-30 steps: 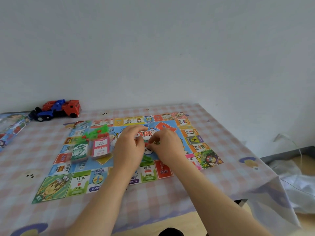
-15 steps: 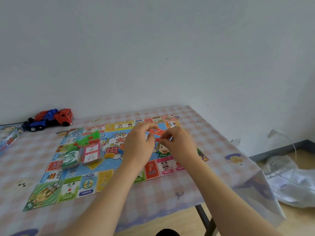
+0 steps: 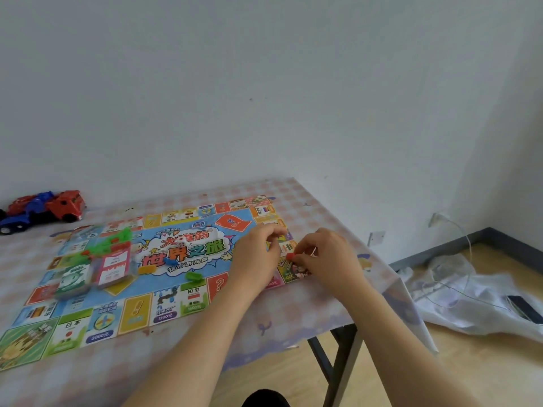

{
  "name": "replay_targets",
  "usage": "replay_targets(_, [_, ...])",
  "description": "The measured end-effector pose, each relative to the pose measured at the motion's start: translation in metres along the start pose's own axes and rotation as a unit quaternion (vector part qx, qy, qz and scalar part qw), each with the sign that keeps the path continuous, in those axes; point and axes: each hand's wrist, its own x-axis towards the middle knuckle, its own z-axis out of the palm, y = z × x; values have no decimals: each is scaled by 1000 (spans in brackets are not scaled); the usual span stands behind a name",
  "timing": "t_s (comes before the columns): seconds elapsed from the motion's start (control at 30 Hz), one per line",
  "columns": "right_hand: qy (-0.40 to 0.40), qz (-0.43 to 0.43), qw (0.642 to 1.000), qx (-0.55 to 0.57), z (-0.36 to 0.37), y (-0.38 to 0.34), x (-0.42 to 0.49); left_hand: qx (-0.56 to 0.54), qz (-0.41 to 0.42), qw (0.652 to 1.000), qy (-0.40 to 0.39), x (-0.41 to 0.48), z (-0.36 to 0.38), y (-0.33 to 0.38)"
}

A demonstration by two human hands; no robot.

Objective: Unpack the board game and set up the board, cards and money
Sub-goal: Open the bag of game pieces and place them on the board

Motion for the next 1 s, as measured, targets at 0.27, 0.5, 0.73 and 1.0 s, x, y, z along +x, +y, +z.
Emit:
replay_targets(0.27, [-9,1,1000,-26,-4,6,-2,-5,-6,1000,-27,1,8,3])
replay_targets(0.5, [-5,8,1000,-18,-5,6,0,-7,0,1000,-5,2,2,1])
replay_targets(0.73, [51,-12,998,18,-8,-18,5,-13,-6,999,43,9,-32,-12])
replay_targets(1.0, [-39,-78,996,22,33,-79,4,-15,-61,992,109,4,-89,-55])
